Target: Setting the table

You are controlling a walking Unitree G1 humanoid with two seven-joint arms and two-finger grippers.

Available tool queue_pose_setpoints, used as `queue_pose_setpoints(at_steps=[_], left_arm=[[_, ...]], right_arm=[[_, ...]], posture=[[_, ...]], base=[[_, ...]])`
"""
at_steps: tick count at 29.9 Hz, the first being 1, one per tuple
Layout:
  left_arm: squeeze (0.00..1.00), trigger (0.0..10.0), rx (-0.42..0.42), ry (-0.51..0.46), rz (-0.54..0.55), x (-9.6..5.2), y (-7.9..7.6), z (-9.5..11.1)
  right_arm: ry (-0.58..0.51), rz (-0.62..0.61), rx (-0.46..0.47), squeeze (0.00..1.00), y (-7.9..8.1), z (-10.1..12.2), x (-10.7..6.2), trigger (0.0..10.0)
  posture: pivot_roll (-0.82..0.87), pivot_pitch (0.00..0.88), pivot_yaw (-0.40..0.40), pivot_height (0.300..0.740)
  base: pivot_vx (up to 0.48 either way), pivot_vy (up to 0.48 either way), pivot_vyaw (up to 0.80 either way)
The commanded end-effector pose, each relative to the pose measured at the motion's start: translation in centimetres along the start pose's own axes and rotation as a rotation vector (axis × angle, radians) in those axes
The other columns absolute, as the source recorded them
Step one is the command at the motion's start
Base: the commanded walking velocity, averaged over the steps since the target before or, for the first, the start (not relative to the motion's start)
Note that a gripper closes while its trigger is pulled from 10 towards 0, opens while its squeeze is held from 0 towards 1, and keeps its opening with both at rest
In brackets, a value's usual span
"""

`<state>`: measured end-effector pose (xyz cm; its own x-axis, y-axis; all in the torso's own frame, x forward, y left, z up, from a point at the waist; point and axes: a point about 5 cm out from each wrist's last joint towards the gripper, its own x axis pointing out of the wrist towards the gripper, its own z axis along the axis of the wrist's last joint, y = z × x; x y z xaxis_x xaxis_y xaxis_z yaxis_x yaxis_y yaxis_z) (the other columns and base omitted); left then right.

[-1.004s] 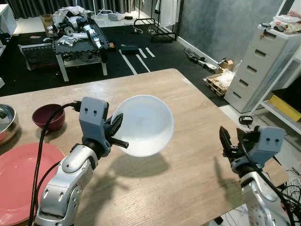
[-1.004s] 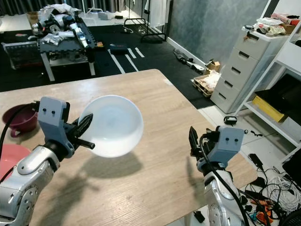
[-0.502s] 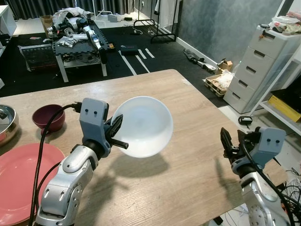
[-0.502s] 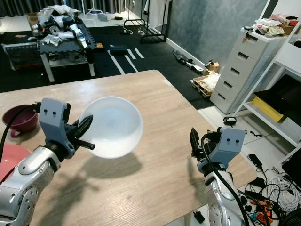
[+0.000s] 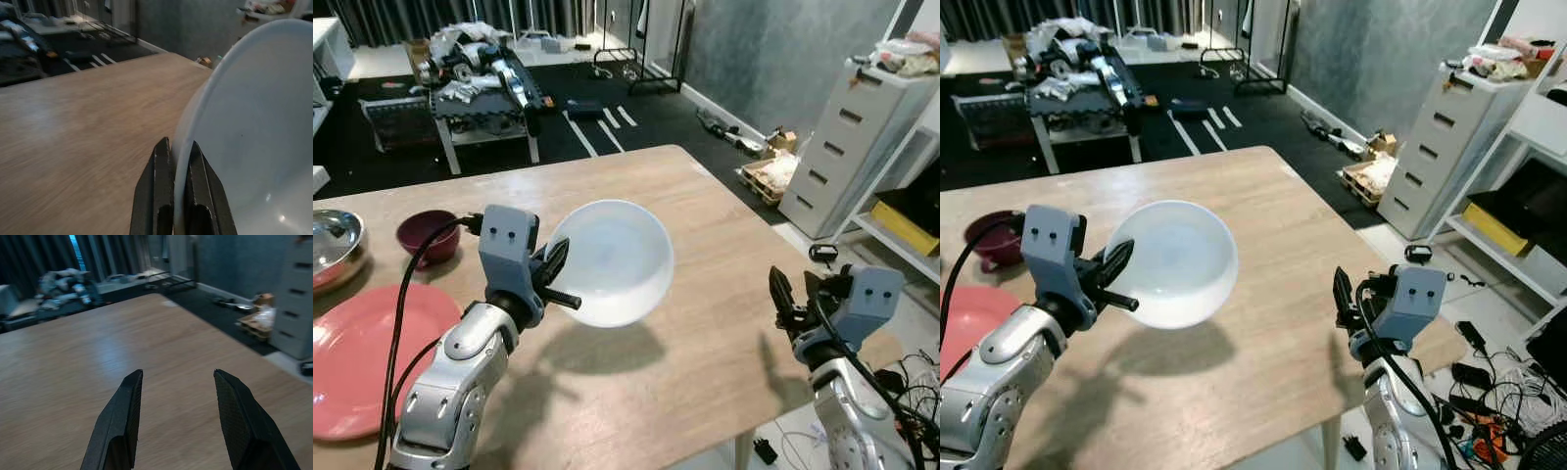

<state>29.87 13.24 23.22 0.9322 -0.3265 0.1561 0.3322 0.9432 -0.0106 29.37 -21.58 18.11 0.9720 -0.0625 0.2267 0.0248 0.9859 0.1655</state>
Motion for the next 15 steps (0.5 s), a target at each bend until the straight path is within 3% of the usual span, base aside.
queue_pose_setpoints(at_steps=[1, 15], left_arm=[[0.00, 10.0, -0.007, -0.005, 0.006, -0.17, 0.10, -0.12], [0.00, 10.0, -0.011, -0.006, 0.010, -0.11, 0.19, -0.10]], right_arm=[[0.013, -0.002, 0.005, 0.00, -0.01, -0.33, -0.04, 10.0], [0.012, 0.018, 0.005, 0.00, 0.31, -0.30, -0.05, 10.0]], posture=[[0.10, 0.079, 0.051, 0.740], [0.10, 0.080, 0.054, 0.740]], base=[[-0.251, 0.000, 0.00], [-0.018, 0.000, 0.00]])
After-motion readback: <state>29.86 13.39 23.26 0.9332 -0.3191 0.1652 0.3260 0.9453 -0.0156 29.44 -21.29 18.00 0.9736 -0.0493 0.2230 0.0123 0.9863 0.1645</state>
